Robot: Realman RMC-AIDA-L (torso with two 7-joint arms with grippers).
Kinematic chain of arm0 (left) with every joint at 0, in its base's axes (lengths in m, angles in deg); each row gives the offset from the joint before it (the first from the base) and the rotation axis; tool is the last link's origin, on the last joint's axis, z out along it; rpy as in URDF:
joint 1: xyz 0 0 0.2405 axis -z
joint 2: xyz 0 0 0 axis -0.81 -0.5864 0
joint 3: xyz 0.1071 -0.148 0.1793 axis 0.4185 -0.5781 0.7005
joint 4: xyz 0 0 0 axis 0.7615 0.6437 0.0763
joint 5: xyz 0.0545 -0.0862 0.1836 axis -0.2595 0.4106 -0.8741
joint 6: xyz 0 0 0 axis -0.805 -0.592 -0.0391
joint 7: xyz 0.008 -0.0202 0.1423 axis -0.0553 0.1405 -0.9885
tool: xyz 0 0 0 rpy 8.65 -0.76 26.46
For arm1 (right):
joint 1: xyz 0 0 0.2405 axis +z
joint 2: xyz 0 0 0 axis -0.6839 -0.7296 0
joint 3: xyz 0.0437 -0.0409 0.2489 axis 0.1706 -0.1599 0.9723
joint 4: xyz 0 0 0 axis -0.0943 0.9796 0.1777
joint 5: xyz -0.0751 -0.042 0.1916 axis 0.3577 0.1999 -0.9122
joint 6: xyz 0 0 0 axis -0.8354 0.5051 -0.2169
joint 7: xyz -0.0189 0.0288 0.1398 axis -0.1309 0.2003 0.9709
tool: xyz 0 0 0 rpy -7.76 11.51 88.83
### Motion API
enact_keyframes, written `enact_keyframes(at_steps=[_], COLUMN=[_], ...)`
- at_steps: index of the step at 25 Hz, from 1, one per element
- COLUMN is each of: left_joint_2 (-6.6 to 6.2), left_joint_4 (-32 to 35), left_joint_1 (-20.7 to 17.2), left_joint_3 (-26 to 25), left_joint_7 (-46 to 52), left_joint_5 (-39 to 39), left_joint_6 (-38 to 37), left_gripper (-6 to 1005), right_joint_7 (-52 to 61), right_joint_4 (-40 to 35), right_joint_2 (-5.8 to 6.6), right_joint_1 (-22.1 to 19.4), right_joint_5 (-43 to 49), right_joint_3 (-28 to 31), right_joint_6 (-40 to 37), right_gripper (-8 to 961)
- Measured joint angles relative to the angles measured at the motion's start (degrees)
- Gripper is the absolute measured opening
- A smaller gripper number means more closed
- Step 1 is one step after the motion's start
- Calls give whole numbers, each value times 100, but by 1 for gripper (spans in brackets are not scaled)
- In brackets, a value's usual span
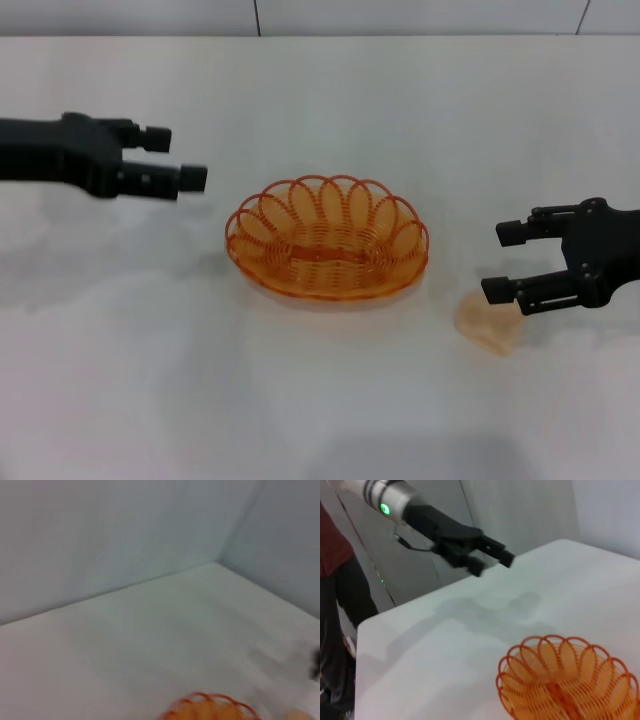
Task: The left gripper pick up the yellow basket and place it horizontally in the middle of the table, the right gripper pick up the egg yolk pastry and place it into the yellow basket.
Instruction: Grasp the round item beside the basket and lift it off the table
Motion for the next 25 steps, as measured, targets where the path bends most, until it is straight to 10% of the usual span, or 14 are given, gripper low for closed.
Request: enact_keyframes(at_steps=[25], left_joint_2=[79], left_joint_4=[68], left_joint_1=[-166], left_joint_3=[56], left_joint_7=[-852], left_joint_5=[-45], left_joint_6=[-468], left_gripper=[888], right_joint_7=[938], right_joint_4=[-23], right_joint_2=[-26], right_joint_1=[429], right_joint_5=[1421], right_joint_3=[-761], right_joint_6=[629], right_gripper=[708])
